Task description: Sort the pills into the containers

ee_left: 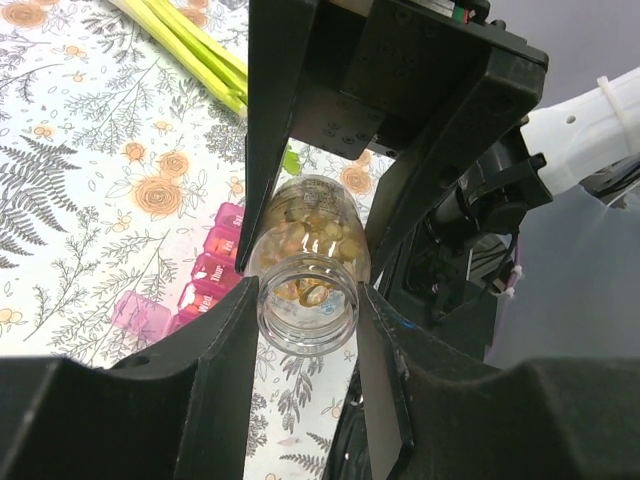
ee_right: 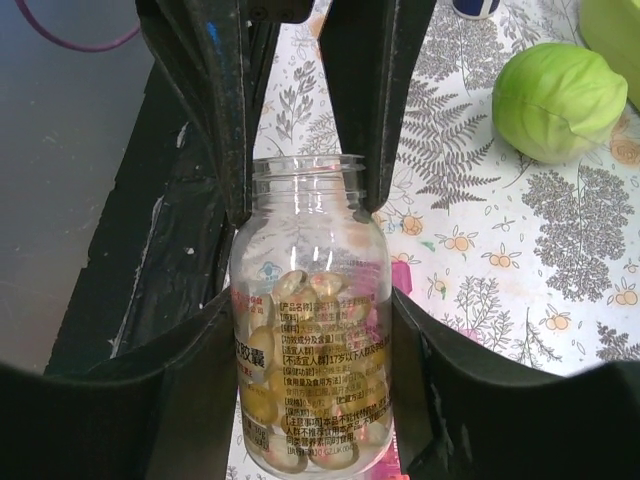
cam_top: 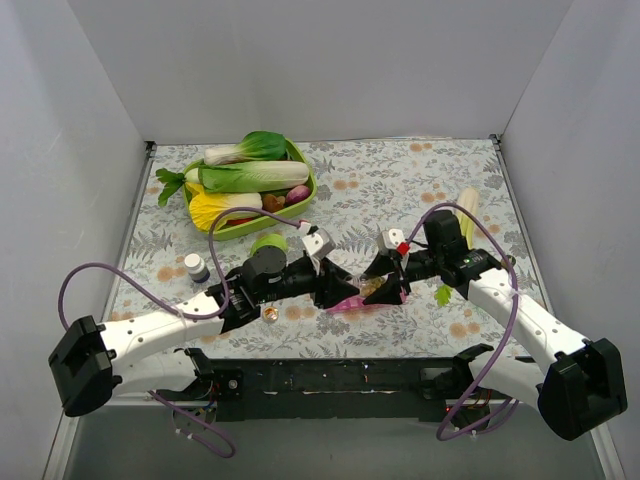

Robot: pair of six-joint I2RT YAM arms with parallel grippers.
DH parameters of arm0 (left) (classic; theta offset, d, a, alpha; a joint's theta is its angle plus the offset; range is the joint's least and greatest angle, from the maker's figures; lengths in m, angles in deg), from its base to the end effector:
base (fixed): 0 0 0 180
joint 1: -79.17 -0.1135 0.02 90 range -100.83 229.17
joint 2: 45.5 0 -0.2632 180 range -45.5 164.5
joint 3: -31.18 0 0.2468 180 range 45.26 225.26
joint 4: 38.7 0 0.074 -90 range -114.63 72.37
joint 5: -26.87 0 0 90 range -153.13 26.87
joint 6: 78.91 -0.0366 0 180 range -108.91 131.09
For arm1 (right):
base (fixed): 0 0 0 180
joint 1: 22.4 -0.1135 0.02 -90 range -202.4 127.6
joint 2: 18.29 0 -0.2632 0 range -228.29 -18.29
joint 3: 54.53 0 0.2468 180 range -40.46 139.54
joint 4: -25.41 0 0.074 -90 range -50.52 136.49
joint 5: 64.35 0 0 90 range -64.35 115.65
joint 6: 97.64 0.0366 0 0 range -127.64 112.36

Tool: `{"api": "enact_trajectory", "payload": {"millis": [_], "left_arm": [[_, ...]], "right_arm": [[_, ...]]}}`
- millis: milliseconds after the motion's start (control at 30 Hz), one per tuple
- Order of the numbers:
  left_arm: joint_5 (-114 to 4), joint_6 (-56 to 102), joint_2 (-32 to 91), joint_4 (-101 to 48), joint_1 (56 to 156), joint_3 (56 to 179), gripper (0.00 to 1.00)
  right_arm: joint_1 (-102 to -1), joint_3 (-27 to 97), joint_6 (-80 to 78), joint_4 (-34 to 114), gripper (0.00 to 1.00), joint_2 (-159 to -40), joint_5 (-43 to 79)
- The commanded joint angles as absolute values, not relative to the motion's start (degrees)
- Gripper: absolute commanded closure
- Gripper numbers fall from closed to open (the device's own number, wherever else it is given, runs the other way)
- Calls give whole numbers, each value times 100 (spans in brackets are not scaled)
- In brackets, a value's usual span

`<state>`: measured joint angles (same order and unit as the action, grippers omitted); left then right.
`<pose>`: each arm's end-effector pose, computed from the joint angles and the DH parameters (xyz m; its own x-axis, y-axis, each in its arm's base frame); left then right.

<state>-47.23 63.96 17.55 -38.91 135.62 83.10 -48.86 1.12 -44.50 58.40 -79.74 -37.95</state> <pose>0.1299 -0.2140 0.2798 -0.8207 -0.1497 -0.5513 0.4901 0.3114 -0.8142 0.1735 0.1230 0.2632 0.0450 -0.2755 -0.9602 -0.9950 -0.0979 -0.0186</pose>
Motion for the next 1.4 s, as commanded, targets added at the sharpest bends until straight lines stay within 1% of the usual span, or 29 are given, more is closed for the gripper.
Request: {"api": "enact_trajectory", "payload": {"millis": [0,33,67,100,133,200,300,333,400,433,467,533,567,667,733,767,800,867,900,933,1000,1033,1067,1167,1200,1233,1300,1333,1367], "left_arm": [[-5169,6777,1191,-4326,13560,8366,45],[-5284,6831,1033,-4187,13560,8514,20],[-5389,6840,883,-4090,13551,8612,11],[-5468,6796,534,-3993,13551,8708,4],[-5730,6744,365,-3731,13551,8909,2],[-6021,6595,66,-3370,13542,9104,2],[-6619,6357,-374,-2579,13533,9307,2],[-6699,6374,-575,-2290,13533,9298,2],[-6875,6523,-770,-2164,13533,9132,2],[-6910,6706,-875,-2147,13533,9062,2],[-6937,6778,-1050,-2164,13533,8852,2],[-6990,6953,-1200,-2286,13533,8666,2],[-6964,7041,-1288,-2339,13525,8604,2],[-6972,7086,-1324,-2401,13533,8525,2],[-6920,7025,-1272,-2384,13533,8577,2],[-6919,6998,-1245,-2384,13533,8595,2],[-6885,6972,-1167,-2384,13533,8630,2],[-6832,6963,-1087,-2419,13525,8613,2],[-6797,6980,-1017,-2436,13533,8604,2],[-6718,6981,-991,-2602,13533,8552,2],[-6674,6946,-885,-2647,13533,8551,2],[-6647,6911,-798,-2647,13533,8577,2],[-6630,6893,-753,-2647,13533,8604,2],[-6533,6866,-604,-2752,13533,8647,2],[-6489,6858,-560,-2770,13533,8665,2],[-6437,6857,-507,-2744,13533,8709,2],[-6401,6822,-481,-2596,13525,8797,2],[-6410,6779,-498,-2560,13533,8797,2],[-6410,6752,-550,-2542,13533,8762,2]], "right_arm": [[-4580,278,-3878,5435,92,-7929,-3895],[-4439,313,-3736,5338,92,-7920,-3956],[-4272,357,-3578,5215,93,-7920,-4035],[-3913,522,-3411,4953,93,-7929,-4219],[-3718,637,-2949,4750,94,-7946,-4290],[-3192,953,-2358,4059,93,-8034,-4291],[-2551,1849,-812,3161,94,-8375,-3871],[-2365,2286,323,2496,93,-8473,-3695],[-1839,2553,1480,1528,93,-8753,-3134],[-1714,2650,2191,592,93,-8833,-2904],[-1617,2843,3303,226,94,-8912,-2702],[-1685,2976,4670,-1105,94,-9158,-2682],[-1860,3002,5729,-2698,94,-9185,-2709],[-2800,3527,6345,-4694,93,-9116,-3138],[-2786,3775,6600,-4770,93,-8957,-3078],[-2532,3924,6671,-4518,94,-8974,-3026],[-1903,4100,6645,-4141,94,-9018,-2703],[-1442,4311,6619,-3271,95,-9150,-2455],[-1353,4382,6941,-3189,96,-9237,-2202],[-1404,4409,7118,-3528,95,-9264,-2129],[-2071,4653,6849,-4012,94,-8977,-2487],[-2160,4664,6786,-4241,94,-8888,-2628],[-1900,4672,6803,-4434,94,-8835,-2708],[-934,4743,6444,-3026,94,-9079,-2499],[-887,4734,6425,-2673,94,-9106,-2489],[-886,4586,6965,-3575,94,-9106,-2463],[-1289,4523,7277,-4939,92,-8940,-2593],[-1317,4514,7191,-5016,93,-8826,-2716],[-1178,4514,6720,-4407,94,-8764,-2822]]}}
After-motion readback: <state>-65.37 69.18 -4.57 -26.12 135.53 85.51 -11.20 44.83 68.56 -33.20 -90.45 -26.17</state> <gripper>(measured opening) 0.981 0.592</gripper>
